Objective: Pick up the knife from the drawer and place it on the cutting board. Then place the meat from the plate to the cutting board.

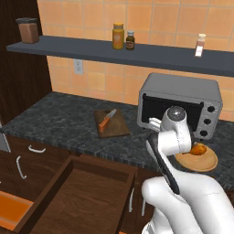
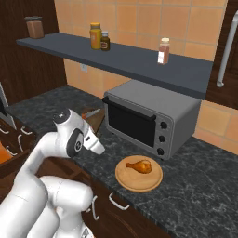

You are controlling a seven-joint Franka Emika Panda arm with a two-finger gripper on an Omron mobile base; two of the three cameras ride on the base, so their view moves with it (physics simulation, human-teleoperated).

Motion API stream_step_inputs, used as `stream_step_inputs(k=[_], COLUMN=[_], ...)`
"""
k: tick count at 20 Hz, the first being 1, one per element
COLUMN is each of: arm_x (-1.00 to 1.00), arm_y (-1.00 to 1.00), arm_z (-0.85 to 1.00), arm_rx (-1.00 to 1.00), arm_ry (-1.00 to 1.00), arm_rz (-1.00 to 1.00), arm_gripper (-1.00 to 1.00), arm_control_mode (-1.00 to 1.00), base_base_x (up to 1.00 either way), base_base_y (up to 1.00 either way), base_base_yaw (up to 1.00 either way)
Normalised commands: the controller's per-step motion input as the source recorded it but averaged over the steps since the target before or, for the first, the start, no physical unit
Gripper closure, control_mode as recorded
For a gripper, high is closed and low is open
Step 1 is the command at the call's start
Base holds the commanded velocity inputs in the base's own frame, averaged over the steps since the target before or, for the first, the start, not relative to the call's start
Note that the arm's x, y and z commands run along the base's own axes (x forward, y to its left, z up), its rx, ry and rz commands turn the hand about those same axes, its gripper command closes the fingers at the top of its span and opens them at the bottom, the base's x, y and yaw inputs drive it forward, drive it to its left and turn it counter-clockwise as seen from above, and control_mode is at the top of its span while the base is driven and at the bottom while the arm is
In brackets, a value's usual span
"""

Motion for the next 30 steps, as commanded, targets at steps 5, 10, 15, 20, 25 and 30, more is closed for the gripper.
stream_step_inputs(k=[5,10,15,20,25,30], arm_x=[-0.57,-0.44,0.02,0.28,0.59,0.41], arm_y=[-1.0,-0.93,-0.52,-0.2,-0.01,-0.33], arm_z=[-0.05,0.0,0.0,0.0,-0.01,-0.16], arm_rx=[0.0,0.01,0.06,0.03,0.05,0.11], arm_ry=[0.04,0.23,0.03,0.34,0.38,-0.04], arm_rz=[-0.01,-0.09,0.0,0.0,0.0,-0.04], arm_gripper=[-1.0,-1.0,-1.0,-1.0,-1.0,-1.0], arm_control_mode=[-1.0,-1.0,-1.0,-1.0,-1.0,-1.0], base_base_x=[0.0,0.0,0.0,0.0,0.0,0.0], base_base_y=[0.0,0.0,0.0,0.0,0.0,0.0], base_base_yaw=[0.0,0.0,0.0,0.0,0.0,0.0])
